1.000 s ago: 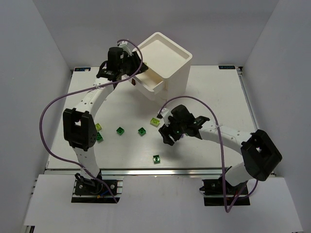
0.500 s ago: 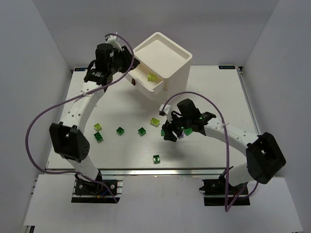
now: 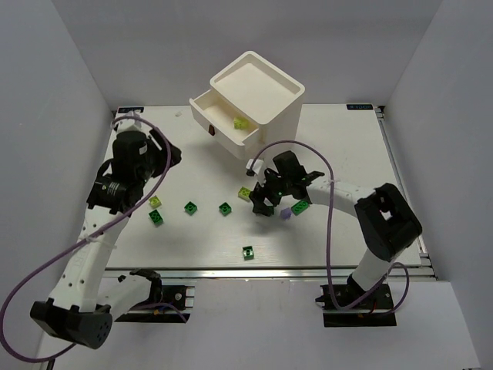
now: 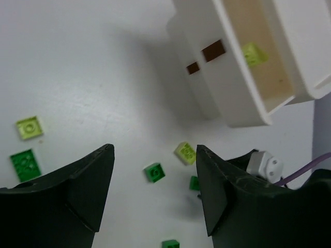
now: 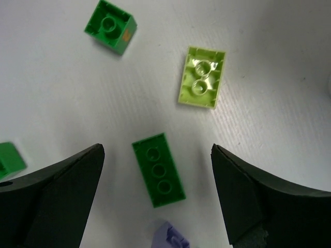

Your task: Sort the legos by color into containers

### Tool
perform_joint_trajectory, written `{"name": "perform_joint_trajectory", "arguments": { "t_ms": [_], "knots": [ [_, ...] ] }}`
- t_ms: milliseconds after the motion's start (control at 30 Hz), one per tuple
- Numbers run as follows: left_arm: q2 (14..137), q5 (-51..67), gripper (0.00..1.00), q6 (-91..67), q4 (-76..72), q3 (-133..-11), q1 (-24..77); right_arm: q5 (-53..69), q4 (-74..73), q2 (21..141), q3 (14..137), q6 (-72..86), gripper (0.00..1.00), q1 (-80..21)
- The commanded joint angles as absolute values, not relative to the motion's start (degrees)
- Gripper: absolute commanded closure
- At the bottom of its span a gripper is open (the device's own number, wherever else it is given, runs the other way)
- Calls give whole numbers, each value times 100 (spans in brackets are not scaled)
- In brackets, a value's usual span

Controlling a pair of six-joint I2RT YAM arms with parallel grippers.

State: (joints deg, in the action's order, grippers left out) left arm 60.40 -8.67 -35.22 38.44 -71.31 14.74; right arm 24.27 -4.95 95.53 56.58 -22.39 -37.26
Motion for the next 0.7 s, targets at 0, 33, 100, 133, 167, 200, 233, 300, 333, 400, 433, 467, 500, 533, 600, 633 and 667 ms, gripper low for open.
{"name": "perform_joint_trajectory", "arguments": {
  "t_ms": [0, 33, 100, 133, 167, 200, 233, 300, 333, 400, 433, 467, 500, 533, 600, 633, 667],
  "knots": [
    [5548, -1423, 26, -3927, 4640, -6628, 1459, 2172, 219, 9834, 6090, -2373, 11, -3744],
    [5442, -1476, 25, -3990, 4710, -6540, 1459, 2101, 281, 9887, 6117, -2390, 11, -3753],
    [5196, -1573, 25, -4174, 4869, -6311, 1459, 1804, 622, 10072, 6135, -2304, 11, -3771],
    [5116, -1591, 25, -4227, 4913, -6232, 1459, 1732, 668, 10194, 6204, -2311, 11, -3805],
    [5054, -1608, 25, -4288, 4974, -6153, 1459, 1697, 772, 10265, 6257, -2294, 11, -3806],
    [4984, -1600, 25, -4385, 4983, -6004, 1459, 1400, 843, 10344, 6293, -2181, 11, -3823],
    [4862, -1600, 25, -4421, 5001, -5942, 1459, 1310, 844, 10527, 6432, -2075, 11, -3841],
    [4773, -1626, 25, -4535, 5062, -5801, 1459, 1292, 694, 10687, 6574, -2066, 11, -3850],
    [4720, -1626, 25, -4561, 5115, -5766, 1459, 1301, 694, 10792, 6626, -2048, 11, -3858],
    [4685, -1652, 25, -4605, 5150, -5696, 1459, 1388, 738, 10845, 6636, -2048, 11, -3876],
    [4667, -1661, 25, -4614, 5168, -5687, 1459, 1415, 764, 10872, 6627, -2048, 11, -3876],
    [4667, -1661, 25, -4614, 5177, -5660, 1459, 1441, 782, 10898, 6636, -2048, 11, -3893],
    [4667, -1687, 25, -4614, 5177, -5643, 1459, 1433, 791, 10925, 6644, -2048, 12, -3902],
    [4667, -1722, 25, -4614, 5159, -5590, 1459, 1424, 800, 10994, 6671, -2039, 12, -3955],
    [4702, -1749, 25, -4614, 5150, -5537, 1459, 1415, 791, 11065, 6741, -2021, 14, -3964],
    [4728, -1784, 25, -4623, 5142, -5494, 1459, 1406, 782, 11126, 6741, -2004, 15, -3981],
    [4781, -1793, 25, -4623, 5133, -5467, 1459, 1389, 791, 11144, 6750, -2013, 16, -3990]
  ]
}}
